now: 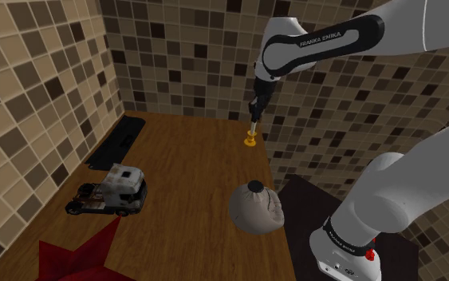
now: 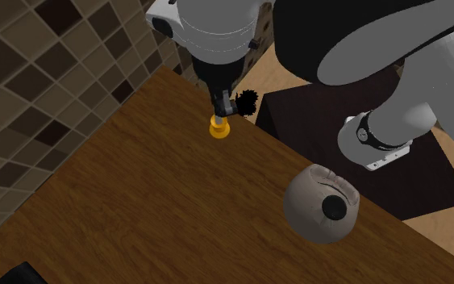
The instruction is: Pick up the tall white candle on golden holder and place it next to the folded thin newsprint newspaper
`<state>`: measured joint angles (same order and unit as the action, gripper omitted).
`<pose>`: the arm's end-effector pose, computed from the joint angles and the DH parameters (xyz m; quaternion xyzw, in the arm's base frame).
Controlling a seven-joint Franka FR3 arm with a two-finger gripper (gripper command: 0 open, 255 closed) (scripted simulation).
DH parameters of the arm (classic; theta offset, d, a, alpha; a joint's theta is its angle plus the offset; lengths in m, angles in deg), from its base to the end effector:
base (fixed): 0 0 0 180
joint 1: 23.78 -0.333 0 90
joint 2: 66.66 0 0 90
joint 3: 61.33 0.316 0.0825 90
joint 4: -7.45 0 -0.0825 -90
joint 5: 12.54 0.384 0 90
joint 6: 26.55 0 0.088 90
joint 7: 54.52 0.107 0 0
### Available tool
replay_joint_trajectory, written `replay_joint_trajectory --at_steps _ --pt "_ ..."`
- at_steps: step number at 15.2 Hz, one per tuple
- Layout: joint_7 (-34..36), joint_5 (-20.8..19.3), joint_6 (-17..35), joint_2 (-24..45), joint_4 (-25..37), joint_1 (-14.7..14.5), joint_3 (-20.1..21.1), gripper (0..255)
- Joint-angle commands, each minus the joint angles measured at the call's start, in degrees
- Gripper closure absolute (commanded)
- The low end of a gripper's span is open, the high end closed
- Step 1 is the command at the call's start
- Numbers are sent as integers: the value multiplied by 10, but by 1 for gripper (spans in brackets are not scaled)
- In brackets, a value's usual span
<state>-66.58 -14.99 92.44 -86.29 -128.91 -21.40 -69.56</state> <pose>0.4358 -0.0861 0.4542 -0.9995 -0.0264 -0.0190 0.0015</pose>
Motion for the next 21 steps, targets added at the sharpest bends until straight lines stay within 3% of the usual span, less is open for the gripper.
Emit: replay_joint_trajectory --at_steps 1,21 --pt "0 0 -17 -6 10 0 1 255" --pt "2 1 -174 -24 150 -2 7 255"
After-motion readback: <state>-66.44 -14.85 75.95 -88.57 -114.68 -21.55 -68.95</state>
